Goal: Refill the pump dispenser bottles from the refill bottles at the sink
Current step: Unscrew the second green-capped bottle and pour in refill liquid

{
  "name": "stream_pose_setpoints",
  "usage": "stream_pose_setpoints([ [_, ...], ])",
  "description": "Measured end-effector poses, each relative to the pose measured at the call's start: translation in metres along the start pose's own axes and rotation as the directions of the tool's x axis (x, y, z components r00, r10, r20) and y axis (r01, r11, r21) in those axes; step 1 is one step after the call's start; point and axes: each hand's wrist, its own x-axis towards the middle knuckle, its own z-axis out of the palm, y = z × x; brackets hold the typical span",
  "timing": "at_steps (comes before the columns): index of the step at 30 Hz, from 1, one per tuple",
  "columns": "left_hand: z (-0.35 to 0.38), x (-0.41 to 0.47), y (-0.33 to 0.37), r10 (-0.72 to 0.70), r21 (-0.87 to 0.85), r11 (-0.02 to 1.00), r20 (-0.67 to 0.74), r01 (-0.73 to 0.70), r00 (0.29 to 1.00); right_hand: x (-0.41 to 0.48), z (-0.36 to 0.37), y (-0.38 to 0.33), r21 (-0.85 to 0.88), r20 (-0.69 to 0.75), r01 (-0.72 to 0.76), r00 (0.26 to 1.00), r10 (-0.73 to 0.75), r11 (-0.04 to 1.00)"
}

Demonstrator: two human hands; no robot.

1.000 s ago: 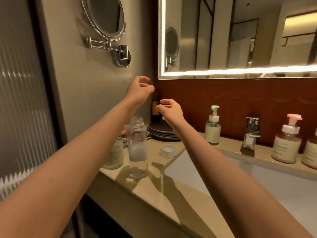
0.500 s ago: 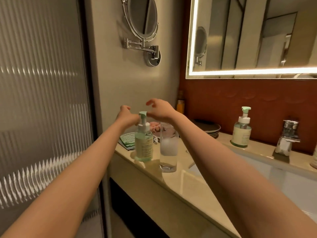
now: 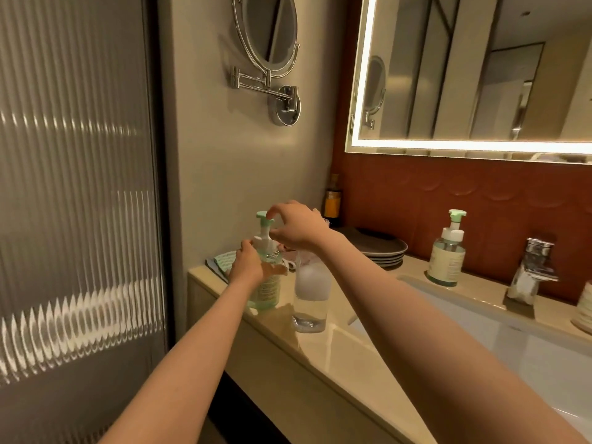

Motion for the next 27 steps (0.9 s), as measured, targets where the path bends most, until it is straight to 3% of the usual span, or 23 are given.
stream_pose_setpoints([
  [3, 0.002, 0.000, -0.001, -0.013, 0.056, 0.998, -0.093, 0.018, 0.996, 0.000, 0.003, 0.000, 0.000, -0.017, 0.014, 1.000, -0.014, 1.000],
  [9, -0.008, -0.006, -0.006, 0.002, 0.050, 0.999, -0.126, 0.004, 0.992, -0.001, 0.003, 0.000, -0.008, -0.054, 0.021, 0.998, -0.021, 1.000],
  [15, -0.042, -0.019, 0.009, -0.055, -0.196, 0.981, -0.227, 0.010, 0.972, -0.008, 0.000, -0.006, 0.053, -0.094, 0.012, 0.996, -0.007, 0.999],
  [19, -0.061, -0.034, 0.035, 0.143, -0.151, 0.972, -0.216, -0.178, 0.966, -0.018, -0.003, -0.018, 0.356, -0.133, 0.017, 0.990, 0.033, 0.934],
  [23, -0.056, -0.054, 0.048, 0.303, -0.173, 0.927, -0.181, -0.334, 0.936, -0.031, -0.010, -0.027, 0.710, -0.142, -0.051, 0.967, 0.213, 0.702],
  [25, -0.047, -0.065, 0.054, 0.361, -0.210, 0.895, -0.177, -0.393, 0.916, -0.037, -0.016, -0.027, 0.769, -0.175, -0.065, 0.935, 0.308, 0.636],
  [27, -0.037, -0.078, 0.064, 0.376, -0.249, 0.877, -0.174, -0.410, 0.910, -0.046, -0.025, -0.022, 0.760, -0.218, -0.080, 0.903, 0.369, 0.645],
])
